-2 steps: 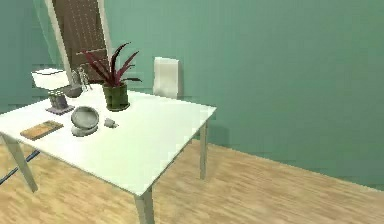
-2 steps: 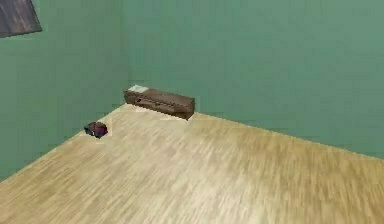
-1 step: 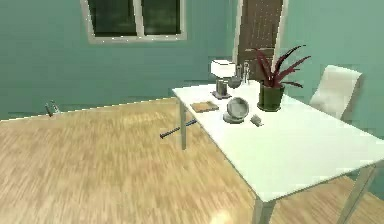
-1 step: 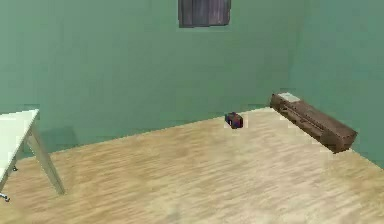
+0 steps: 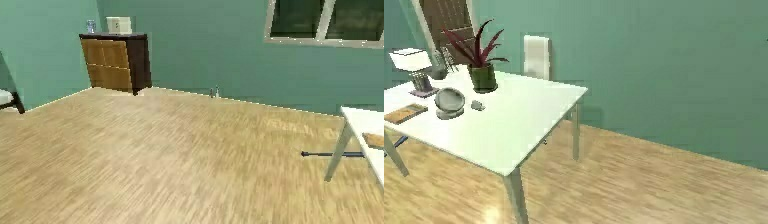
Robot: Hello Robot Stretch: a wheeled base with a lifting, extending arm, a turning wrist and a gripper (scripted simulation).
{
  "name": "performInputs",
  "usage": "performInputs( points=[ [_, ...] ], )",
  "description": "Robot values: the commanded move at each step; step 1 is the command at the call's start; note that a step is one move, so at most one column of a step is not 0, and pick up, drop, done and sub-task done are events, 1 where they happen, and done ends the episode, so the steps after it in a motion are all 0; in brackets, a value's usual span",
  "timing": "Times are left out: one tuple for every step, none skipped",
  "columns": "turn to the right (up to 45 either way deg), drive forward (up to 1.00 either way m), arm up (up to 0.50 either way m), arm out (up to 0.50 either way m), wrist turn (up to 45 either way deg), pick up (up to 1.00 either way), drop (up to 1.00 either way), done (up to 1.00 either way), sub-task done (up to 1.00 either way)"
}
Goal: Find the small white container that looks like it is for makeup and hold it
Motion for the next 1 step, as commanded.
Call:
performInputs(
  points=[
    [-30.0,0.0,0.0,0.0,0.0,0.0,0.0,0.0,0.0]
  ],
)
